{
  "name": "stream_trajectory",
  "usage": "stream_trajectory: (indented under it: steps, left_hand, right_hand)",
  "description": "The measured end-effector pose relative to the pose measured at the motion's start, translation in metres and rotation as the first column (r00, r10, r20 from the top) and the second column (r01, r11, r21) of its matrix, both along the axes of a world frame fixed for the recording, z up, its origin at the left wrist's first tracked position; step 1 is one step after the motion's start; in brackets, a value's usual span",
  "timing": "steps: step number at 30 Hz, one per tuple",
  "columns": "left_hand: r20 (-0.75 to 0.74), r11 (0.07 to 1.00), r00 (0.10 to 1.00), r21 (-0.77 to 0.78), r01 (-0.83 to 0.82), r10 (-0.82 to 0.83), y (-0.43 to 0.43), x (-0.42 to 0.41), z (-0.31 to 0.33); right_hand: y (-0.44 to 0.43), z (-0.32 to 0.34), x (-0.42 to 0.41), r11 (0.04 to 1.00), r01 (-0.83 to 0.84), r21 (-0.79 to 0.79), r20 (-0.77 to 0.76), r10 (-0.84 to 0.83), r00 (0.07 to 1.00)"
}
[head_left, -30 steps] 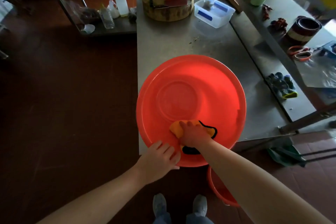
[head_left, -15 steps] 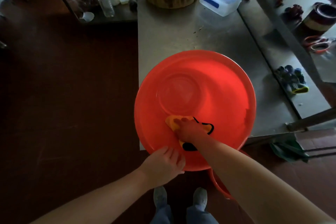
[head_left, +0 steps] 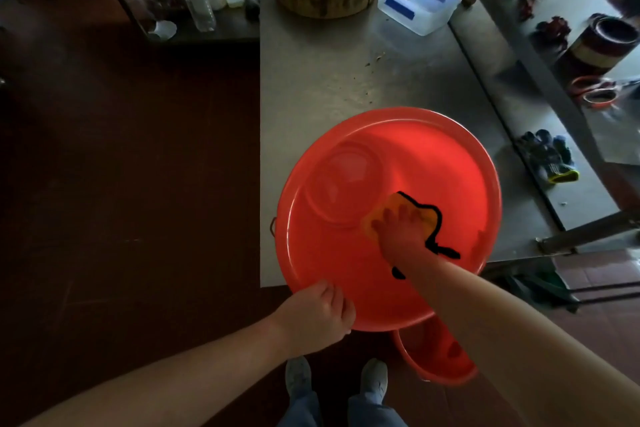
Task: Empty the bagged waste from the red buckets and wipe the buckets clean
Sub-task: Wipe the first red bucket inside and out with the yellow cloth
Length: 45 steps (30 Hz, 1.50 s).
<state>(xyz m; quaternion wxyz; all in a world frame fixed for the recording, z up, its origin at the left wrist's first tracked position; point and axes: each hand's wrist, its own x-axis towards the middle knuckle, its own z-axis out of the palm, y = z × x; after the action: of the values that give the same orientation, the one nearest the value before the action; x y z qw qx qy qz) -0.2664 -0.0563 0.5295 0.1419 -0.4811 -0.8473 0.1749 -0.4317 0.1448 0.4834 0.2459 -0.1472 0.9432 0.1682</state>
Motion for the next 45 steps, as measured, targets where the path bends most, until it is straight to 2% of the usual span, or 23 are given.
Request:
stream_trajectory:
  steps: [2, 4, 7, 9, 11, 13, 15, 17, 20, 22, 24, 30, 33, 36, 39, 41, 45]
  left_hand:
    - [0.0, 1.0, 1.0, 0.004, 0.029, -0.029, 0.004, 0.0, 0.0]
    - [-0.014, 0.999, 0.999, 0.008, 0.051, -0.051, 0.008, 0.002, 0.0]
    - [-0.061, 0.999, 0.997, 0.02, 0.049, -0.047, 0.016, 0.002, 0.002]
    - [-0.065, 0.999, 0.997, 0.018, 0.04, -0.039, 0.019, 0.0, 0.007]
    - [-0.056, 0.999, 0.998, 0.007, 0.035, -0.034, 0.021, -0.001, 0.013]
    - [-0.056, 1.0, 0.998, 0.003, 0.028, -0.028, 0.023, -0.002, 0.016]
    - [-0.035, 1.0, 0.999, -0.005, 0.02, -0.021, 0.022, -0.003, 0.018]
    - [-0.008, 1.0, 1.0, -0.024, 0.019, -0.019, 0.02, -0.003, 0.019]
    - [-0.013, 0.999, 0.999, -0.037, 0.03, -0.03, 0.019, -0.003, 0.019]
    - [-0.022, 0.998, 0.999, -0.047, 0.033, -0.034, 0.022, -0.005, 0.02]
    - [-0.028, 0.998, 0.999, -0.05, 0.029, -0.03, 0.023, -0.007, 0.021]
    - [-0.026, 0.998, 0.999, -0.066, 0.024, -0.025, 0.023, -0.011, 0.023]
    - [-0.037, 0.999, 0.999, -0.037, 0.01, -0.011, 0.022, -0.012, 0.027]
    - [-0.026, 1.0, 1.0, -0.028, -0.002, 0.001, 0.024, -0.011, 0.027]
    - [-0.009, 1.0, 1.0, -0.017, -0.006, 0.005, 0.018, -0.009, 0.027]
    - [-0.015, 1.0, 1.0, -0.021, -0.005, 0.005, 0.015, -0.008, 0.027]
    - [-0.036, 1.0, 0.999, -0.022, 0.009, -0.01, 0.018, -0.012, 0.031]
  right_hand:
    - [-0.014, -0.003, 0.016, 0.995, 0.048, -0.082, 0.089, -0.04, 0.995]
    - [-0.035, -0.007, 0.03, 0.969, 0.065, -0.239, 0.175, -0.023, 0.984]
    - [-0.062, 0.0, 0.038, 0.862, 0.222, -0.456, 0.33, -0.068, 0.942]
    - [-0.065, 0.007, 0.036, 0.816, 0.286, -0.502, 0.38, -0.089, 0.921]
    - [-0.058, 0.012, 0.035, 0.836, 0.265, -0.481, 0.378, -0.076, 0.923]
    - [-0.042, 0.014, 0.035, 0.91, 0.164, -0.38, 0.328, -0.033, 0.944]
    - [-0.02, 0.019, 0.03, 0.972, 0.025, -0.235, 0.208, 0.025, 0.978]
    - [0.006, 0.023, 0.02, 0.993, -0.068, -0.1, 0.069, 0.075, 0.995]
    - [0.033, 0.028, 0.01, 0.993, -0.116, 0.011, -0.022, 0.116, 0.993]
    - [0.034, 0.029, 0.015, 0.995, -0.098, 0.02, -0.028, 0.099, 0.995]
    - [0.025, 0.03, 0.029, 0.999, -0.028, -0.028, 0.033, 0.029, 0.999]
    - [-0.012, 0.041, 0.069, 0.931, 0.149, -0.333, 0.262, -0.061, 0.963]
    - [-0.017, 0.049, 0.07, 0.887, 0.223, -0.404, 0.339, -0.081, 0.937]
    - [-0.01, 0.052, 0.07, 0.925, 0.16, -0.344, 0.33, -0.04, 0.943]
    - [0.014, 0.061, 0.06, 0.989, 0.01, -0.149, 0.187, 0.018, 0.982]
    - [0.032, 0.07, 0.051, 0.998, -0.064, -0.018, 0.088, 0.066, 0.994]
    - [0.039, 0.077, 0.053, 0.998, -0.037, 0.054, 0.058, 0.034, 0.998]
